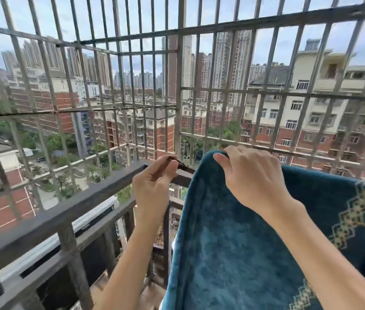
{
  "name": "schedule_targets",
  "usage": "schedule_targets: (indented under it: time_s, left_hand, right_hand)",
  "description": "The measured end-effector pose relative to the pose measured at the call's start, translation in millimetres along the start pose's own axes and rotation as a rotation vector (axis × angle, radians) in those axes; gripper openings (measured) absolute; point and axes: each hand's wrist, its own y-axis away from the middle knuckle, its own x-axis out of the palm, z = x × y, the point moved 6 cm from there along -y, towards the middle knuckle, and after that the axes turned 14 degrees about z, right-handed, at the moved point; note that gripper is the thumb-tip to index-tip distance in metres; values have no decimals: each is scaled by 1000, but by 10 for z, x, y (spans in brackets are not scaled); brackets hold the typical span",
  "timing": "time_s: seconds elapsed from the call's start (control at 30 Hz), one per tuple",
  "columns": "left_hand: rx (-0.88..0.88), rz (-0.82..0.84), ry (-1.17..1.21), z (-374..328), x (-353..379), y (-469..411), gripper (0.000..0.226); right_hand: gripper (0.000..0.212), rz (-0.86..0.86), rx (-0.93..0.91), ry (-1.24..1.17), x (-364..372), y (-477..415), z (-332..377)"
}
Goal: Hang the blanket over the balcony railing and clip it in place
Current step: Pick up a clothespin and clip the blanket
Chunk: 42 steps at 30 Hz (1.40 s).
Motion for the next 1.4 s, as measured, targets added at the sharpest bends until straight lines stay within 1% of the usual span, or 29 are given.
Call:
schedule_targets:
  time_s: [0.07, 0.13, 0.2, 0.37, 0.57, 0.67, 0.73, 0.87, 1.0, 1.13, 1.27, 1.33, 1.4]
  left_hand:
    - [-22, 2, 31, 101, 16, -58, 18]
    - [-43, 4, 62, 169, 41, -104, 14]
    - [-68, 10, 116, 218, 74, -136, 11]
    - [-142, 68, 209, 321, 178, -157, 13]
    - [-113, -22, 308, 332, 155, -53, 8]
    - [-90, -72, 330, 324, 110, 24, 18]
    - [-62, -94, 316, 304, 96, 60, 22]
    - [-7, -120, 269, 223, 90, 124, 11]
    - [31, -156, 160, 149, 94, 165, 15]
    - [69, -150, 59, 116, 211, 200, 15]
    - [67, -184, 68, 108, 247, 141, 13]
    - [57, -125, 68, 85, 267, 67, 14]
    - [49, -27, 54, 76, 298, 0, 14]
  right_hand:
    - [48, -48, 4, 83, 2, 5, 41]
    - [47, -45, 4, 134, 33, 4, 73]
    - [48, -44, 14, 154, 58, -8, 75]
    - [49, -57, 33, 146, 96, -28, 73]
    - [50, -111, 37, 130, 98, -28, 64]
    - [49, -134, 29, 126, 99, -21, 57]
    - [49, -143, 30, 119, 96, -22, 52]
    - [48, -173, 28, 112, 99, -12, 54]
    - [48, -197, 27, 94, 101, -4, 45]
    - [48, -208, 34, 83, 96, -1, 41]
    - [48, -204, 40, 81, 106, -4, 32]
    - [49, -199, 39, 79, 113, -2, 38]
    - [48, -202, 40, 76, 112, 5, 34]
